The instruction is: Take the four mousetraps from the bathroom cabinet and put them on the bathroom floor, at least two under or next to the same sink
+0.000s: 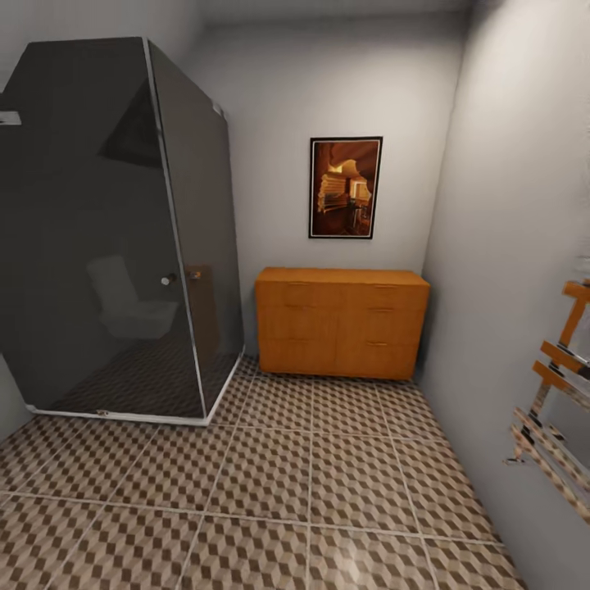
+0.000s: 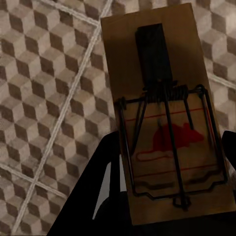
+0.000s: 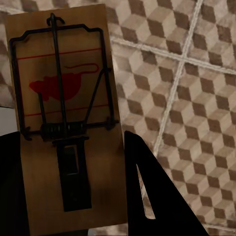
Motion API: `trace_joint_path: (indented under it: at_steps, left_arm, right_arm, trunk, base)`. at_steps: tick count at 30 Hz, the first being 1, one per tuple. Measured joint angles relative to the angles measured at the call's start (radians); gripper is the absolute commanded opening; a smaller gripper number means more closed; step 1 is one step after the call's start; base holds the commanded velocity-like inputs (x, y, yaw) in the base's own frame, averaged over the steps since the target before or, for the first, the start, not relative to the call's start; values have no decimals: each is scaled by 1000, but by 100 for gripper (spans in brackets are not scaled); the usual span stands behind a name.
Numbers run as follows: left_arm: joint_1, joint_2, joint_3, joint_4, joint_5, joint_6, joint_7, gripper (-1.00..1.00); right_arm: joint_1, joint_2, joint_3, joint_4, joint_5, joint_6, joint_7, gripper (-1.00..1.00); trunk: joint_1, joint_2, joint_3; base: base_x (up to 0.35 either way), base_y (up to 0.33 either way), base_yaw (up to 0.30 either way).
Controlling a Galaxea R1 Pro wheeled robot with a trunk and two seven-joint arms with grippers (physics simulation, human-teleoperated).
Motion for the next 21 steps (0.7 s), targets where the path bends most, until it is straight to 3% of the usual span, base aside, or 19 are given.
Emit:
trace_joint_path:
  at_steps: [10,21]
  left_arm:
    - [1,0,0,0,0,-2,0,-100]
    - [1,0,0,0,1,-5,-1,-100]
  right_arm:
    - [0,-1,-34,0,-1,-1,-1,-100]
    - [0,-1,-36,0,0,0,-1,-100]
  trunk:
    - [0,0,0]
    - [-1,0,0]
  base:
    - [-312,11,222]
    - [-42,6,274]
